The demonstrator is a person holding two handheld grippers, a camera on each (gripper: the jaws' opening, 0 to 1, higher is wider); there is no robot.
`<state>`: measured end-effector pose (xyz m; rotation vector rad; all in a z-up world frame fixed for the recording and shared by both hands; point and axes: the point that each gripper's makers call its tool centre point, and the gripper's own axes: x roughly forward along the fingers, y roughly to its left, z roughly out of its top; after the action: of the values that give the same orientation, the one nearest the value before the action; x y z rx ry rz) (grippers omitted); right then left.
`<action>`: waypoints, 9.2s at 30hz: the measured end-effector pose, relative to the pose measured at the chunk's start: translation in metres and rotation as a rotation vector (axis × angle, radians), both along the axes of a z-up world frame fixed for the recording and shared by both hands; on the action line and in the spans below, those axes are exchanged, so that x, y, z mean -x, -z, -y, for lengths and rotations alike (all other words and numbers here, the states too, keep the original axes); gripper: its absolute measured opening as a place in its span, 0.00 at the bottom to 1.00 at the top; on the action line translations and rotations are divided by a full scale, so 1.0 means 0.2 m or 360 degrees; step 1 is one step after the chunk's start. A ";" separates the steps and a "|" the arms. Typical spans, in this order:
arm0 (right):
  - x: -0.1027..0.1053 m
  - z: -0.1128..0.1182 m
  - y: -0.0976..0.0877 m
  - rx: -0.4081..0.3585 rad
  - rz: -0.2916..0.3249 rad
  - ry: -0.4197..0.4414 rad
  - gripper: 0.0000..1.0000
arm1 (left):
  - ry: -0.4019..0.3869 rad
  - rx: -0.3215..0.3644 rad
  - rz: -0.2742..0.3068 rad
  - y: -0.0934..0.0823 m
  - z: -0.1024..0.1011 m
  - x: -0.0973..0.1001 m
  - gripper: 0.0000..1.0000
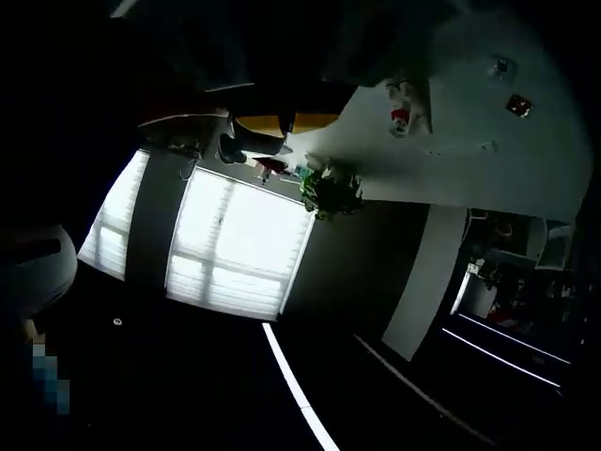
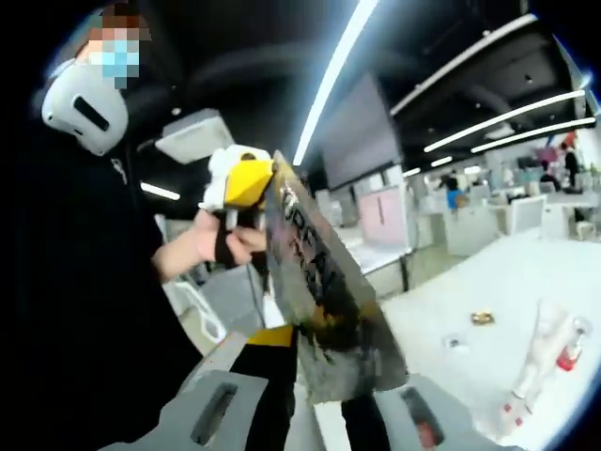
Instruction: Arrange the skincare products in the storage area until every visible bottle or jar stands upright without overlapping.
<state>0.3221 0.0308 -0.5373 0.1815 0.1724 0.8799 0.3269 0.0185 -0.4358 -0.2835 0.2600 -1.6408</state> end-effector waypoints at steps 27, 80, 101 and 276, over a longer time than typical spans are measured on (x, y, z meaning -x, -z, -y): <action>0.10 -0.02 0.12 0.0262 -0.0172 -0.0128 0.00 | -0.0097 -0.0185 0.0262 0.13 -0.04 0.01 0.08; -0.02 0.06 -0.09 0.0106 -0.0164 0.0073 0.09 | -0.0242 -0.0249 -0.0177 0.43 -0.12 0.01 0.06; 0.08 -0.02 -0.19 -0.0199 -0.0216 -0.0060 0.00 | -0.0107 0.0181 -0.0439 0.22 -0.14 -0.02 0.17; 0.05 0.63 0.67 0.0138 -0.0634 0.0910 0.94 | -0.0687 -0.0610 -0.1208 1.63 0.47 -0.98 0.04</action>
<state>0.3120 -0.0955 -0.6708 0.3062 0.5021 0.2586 0.5222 -0.0747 -0.7609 -0.6140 1.0006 -0.9721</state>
